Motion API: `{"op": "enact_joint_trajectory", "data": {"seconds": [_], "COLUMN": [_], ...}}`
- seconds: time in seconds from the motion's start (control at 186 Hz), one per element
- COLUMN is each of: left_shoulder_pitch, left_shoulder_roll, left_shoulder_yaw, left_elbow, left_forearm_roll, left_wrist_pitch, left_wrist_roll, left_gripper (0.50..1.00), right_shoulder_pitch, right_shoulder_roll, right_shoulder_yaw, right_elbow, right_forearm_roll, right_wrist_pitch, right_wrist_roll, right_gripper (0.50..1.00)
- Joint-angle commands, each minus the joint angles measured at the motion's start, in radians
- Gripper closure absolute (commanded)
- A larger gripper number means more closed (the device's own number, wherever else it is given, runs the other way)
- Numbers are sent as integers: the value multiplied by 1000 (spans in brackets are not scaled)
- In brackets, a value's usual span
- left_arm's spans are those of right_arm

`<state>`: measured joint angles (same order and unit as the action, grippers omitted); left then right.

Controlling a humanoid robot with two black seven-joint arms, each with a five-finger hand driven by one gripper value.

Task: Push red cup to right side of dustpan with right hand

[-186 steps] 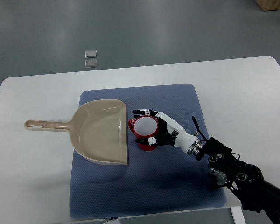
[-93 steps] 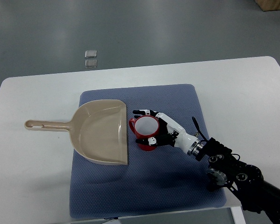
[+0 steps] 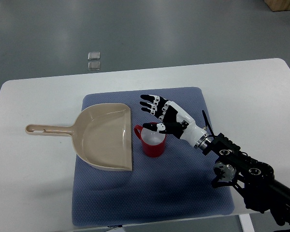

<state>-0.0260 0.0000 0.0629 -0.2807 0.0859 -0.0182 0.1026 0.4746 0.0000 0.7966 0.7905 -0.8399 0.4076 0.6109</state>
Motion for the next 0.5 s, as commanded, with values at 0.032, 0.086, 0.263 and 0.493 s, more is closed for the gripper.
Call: {"op": "enact_joint_trajectory", "data": {"seconds": [0.032,0.086,0.263,0.493], "left_shoulder_pitch": [0,0,0,0], "left_shoulder_roll": [0,0,0,0], "left_shoulder_yaw": [0,0,0,2], "left_elbow": [0,0,0,-6], "left_forearm_roll": [0,0,0,0], "left_wrist_pitch": [0,0,0,0], "left_wrist_roll": [0,0,0,0], "left_gripper": [500,500,500,500], "right_shoulder_pitch": [4,6,32,81], "right_shoulder_roll": [-9,-21,-81,-172], "right_shoulder_yaw": [1,1,12,61], "right_elbow": [22,24,22,7], "right_forearm_roll": [32,33,113,521], "right_wrist_pitch": [13,13,7,-1], "right_wrist_roll": [0,0,0,-223], "right_gripper": [568,568,568,566]}}
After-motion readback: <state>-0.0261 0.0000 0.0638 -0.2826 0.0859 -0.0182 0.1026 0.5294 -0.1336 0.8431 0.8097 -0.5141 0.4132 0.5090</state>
